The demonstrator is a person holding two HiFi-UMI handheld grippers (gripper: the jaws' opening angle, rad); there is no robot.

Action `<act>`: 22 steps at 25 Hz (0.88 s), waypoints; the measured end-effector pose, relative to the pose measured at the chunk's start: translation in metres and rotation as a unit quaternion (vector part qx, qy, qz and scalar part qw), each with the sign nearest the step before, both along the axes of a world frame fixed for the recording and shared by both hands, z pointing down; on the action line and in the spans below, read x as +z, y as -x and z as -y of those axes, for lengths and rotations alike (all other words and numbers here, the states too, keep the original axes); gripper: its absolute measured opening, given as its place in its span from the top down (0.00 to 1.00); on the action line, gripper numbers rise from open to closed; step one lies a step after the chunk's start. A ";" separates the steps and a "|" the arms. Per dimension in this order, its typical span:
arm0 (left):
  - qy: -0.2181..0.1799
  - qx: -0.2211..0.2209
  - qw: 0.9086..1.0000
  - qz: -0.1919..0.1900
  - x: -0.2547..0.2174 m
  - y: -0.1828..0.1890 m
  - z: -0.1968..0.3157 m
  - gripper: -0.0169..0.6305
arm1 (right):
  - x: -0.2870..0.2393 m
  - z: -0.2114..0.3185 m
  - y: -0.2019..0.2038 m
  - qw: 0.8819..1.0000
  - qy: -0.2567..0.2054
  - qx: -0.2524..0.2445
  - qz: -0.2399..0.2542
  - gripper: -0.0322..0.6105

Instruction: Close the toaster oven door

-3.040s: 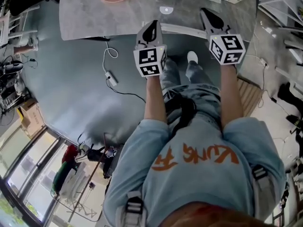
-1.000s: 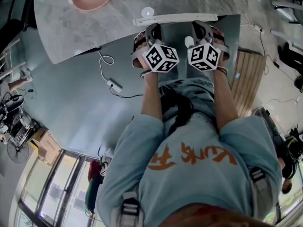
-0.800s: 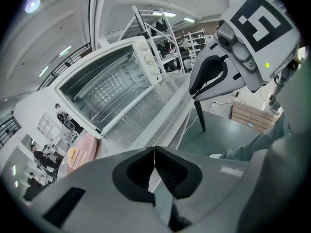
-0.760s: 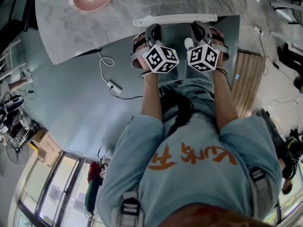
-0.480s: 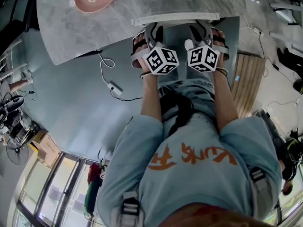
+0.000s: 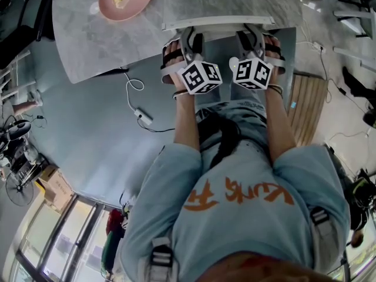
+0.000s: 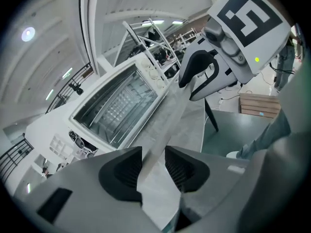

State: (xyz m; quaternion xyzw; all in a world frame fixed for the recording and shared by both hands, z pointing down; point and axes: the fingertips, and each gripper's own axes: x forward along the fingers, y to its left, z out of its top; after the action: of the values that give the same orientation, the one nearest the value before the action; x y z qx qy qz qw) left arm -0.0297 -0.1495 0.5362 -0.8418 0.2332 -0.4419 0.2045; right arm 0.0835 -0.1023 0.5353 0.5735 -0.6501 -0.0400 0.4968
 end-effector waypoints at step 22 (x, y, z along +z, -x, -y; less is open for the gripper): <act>-0.095 -0.016 0.993 -0.074 -0.094 -0.033 0.076 0.73 | -0.094 0.080 -0.032 0.993 -0.108 -0.022 -0.051 0.68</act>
State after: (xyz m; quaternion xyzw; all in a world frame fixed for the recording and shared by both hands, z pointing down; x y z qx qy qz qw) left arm 0.0030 -0.2254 0.4422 -0.8449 0.3020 -0.3574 0.2590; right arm 0.1153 -0.1820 0.4414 0.6061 -0.6287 -0.1500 0.4635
